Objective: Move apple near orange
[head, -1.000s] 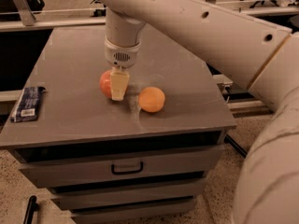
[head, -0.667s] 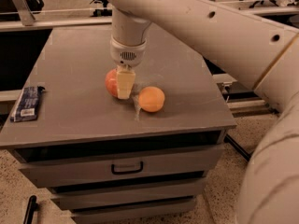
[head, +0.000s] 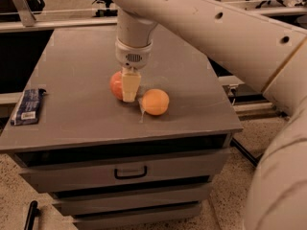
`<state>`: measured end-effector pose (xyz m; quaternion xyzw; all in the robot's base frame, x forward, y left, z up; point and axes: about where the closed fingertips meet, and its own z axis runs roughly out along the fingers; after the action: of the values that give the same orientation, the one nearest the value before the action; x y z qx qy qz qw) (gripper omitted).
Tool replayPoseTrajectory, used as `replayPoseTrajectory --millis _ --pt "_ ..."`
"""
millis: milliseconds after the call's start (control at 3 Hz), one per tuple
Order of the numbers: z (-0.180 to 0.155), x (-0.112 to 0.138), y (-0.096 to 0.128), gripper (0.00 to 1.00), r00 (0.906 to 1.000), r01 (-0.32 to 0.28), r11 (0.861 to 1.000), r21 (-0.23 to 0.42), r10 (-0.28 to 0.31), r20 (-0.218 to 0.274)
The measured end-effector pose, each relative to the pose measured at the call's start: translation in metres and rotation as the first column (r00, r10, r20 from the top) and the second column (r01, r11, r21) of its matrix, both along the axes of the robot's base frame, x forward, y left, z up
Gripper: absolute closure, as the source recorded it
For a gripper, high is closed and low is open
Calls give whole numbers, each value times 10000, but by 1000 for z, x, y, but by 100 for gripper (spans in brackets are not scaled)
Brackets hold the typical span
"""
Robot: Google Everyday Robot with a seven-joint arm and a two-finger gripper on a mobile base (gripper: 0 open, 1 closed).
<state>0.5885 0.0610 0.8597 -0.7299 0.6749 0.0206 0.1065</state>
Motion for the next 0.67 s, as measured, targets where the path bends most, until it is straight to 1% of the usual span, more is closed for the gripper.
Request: replayPoseTrajectory --millis 333,667 --pt "-1 0 1 14 10000 -6 10000 7 6 4" --pt "-2 1 1 0 10000 -14 10000 14 14 7"
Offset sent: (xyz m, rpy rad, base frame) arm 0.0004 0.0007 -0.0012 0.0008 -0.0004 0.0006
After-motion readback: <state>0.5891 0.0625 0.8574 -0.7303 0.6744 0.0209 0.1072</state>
